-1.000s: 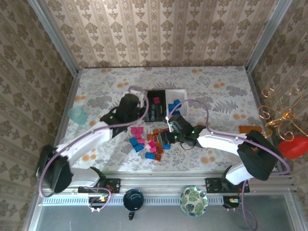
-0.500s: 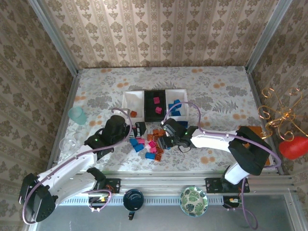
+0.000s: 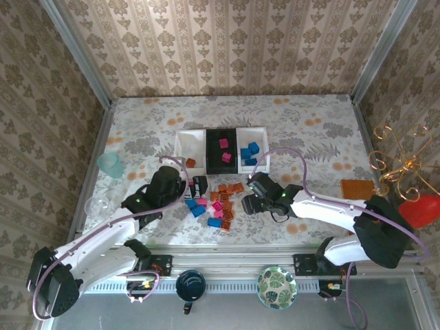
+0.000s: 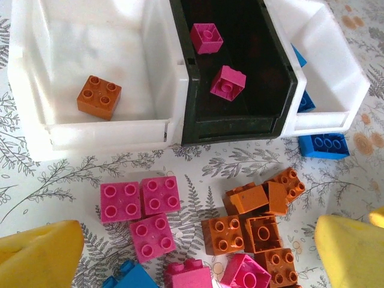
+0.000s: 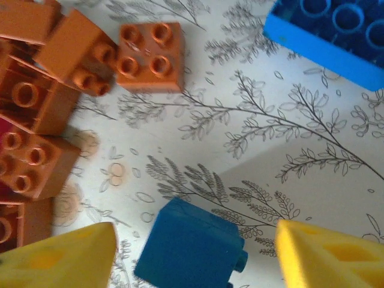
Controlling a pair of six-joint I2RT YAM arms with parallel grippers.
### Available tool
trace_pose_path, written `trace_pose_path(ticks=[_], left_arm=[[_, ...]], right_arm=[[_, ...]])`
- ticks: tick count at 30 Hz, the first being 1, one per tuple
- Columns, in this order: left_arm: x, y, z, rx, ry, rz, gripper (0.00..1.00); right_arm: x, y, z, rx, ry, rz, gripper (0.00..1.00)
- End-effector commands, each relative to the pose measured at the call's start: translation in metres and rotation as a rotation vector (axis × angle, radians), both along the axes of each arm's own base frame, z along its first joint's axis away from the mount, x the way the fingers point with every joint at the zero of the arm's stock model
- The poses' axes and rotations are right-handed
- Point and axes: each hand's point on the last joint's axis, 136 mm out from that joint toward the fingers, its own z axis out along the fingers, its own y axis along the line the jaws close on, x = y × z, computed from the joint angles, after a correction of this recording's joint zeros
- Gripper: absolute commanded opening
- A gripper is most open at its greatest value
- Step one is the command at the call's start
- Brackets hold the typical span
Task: Sort the legos into containers by color
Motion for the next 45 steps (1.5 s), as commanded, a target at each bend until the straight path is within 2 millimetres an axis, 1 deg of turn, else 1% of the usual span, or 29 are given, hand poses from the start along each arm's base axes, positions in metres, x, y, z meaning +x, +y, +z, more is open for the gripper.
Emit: trace_pose_path(ticks=[1,4,7,8,10,12,14,16,18,20,21,23,24,26,28,29,31,33,35,37,40,42,44,45], left_arm=[[0.000,0.004,0.001,-0.006,-0.006,0.023,1.00],[0.000,0.004,0.000,-0.005,-0.004,0.024,1.00],[-0.001,0.005,-0.003,-0.005,0.003,0.027,1.00],[-0.001,0.005,-0.003,-0.003,0.003,0.026,1.00],[-0.001,0.006,-0.005,0.003,0.007,0.030,1.00],[-0.001,0.007,-0.005,0.006,0.008,0.031,1.00],[-0.001,0.007,-0.006,0.007,0.006,0.033,1.00],[-0.002,0.010,-0.007,0.012,0.004,0.041,1.00],[-0.001,0.013,-0.007,0.017,0.002,0.052,1.00],[-0.002,0.014,-0.007,0.015,0.002,0.058,1.00],[-0.003,0.015,-0.007,0.008,0.004,0.059,1.00],[-0.003,0.017,-0.006,-0.007,0.007,0.065,1.00],[-0.003,0.018,-0.006,-0.009,0.007,0.069,1.00],[-0.005,0.021,-0.006,-0.013,0.007,0.076,1.00],[-0.006,0.023,-0.006,-0.018,0.006,0.079,1.00],[-0.007,0.024,-0.006,-0.019,0.008,0.082,1.00],[-0.009,0.026,-0.007,-0.019,0.016,0.086,1.00],[-0.011,0.027,-0.009,-0.015,0.023,0.084,1.00],[-0.014,0.029,-0.011,-0.009,0.034,0.086,1.00],[-0.017,0.031,-0.014,-0.006,0.048,0.087,1.00],[-0.022,0.033,-0.021,-0.005,0.068,0.087,1.00],[-0.025,0.036,-0.026,-0.002,0.084,0.093,1.00],[-0.029,0.038,-0.032,0.005,0.099,0.090,1.00],[-0.031,0.039,-0.034,0.010,0.108,0.092,1.00]], right_arm=[[0.000,0.000,0.004,-0.019,0.004,-0.002,0.78],[0.000,-0.003,-0.009,-0.031,0.034,-0.062,0.79],[-0.001,-0.007,-0.028,-0.056,0.069,-0.112,0.80],[-0.001,-0.005,-0.031,-0.052,0.073,-0.117,0.79],[-0.002,-0.003,-0.036,-0.046,0.084,-0.119,0.77],[-0.002,-0.006,-0.039,-0.057,0.086,-0.124,0.72],[-0.002,-0.006,-0.037,-0.055,0.078,-0.119,0.63],[0.001,-0.005,-0.030,-0.038,0.055,-0.106,0.52],[0.006,-0.001,-0.019,-0.014,0.024,-0.087,0.46],[0.014,0.002,-0.003,0.003,-0.021,-0.064,0.40],[0.021,0.004,0.014,0.025,-0.061,-0.060,0.38],[0.044,0.004,0.046,0.062,-0.134,-0.074,0.35],[0.052,0.003,0.056,0.075,-0.155,-0.085,0.34],[0.082,0.002,0.087,0.115,-0.227,-0.123,0.34],[0.111,-0.003,0.100,0.123,-0.264,-0.166,0.34],[0.126,-0.004,0.100,0.123,-0.267,-0.188,0.33],[0.150,-0.004,0.098,0.120,-0.263,-0.213,0.33],[0.174,-0.001,0.090,0.100,-0.254,-0.229,0.33],[0.198,-0.001,0.077,0.072,-0.229,-0.254,0.34],[0.217,-0.002,0.063,0.054,-0.200,-0.288,0.34],[0.240,-0.006,0.047,0.039,-0.168,-0.335,0.37],[0.251,-0.007,0.041,0.038,-0.159,-0.350,0.45],[0.259,-0.004,0.043,0.061,-0.155,-0.342,0.58],[0.260,-0.001,0.047,0.075,-0.164,-0.336,0.63]])
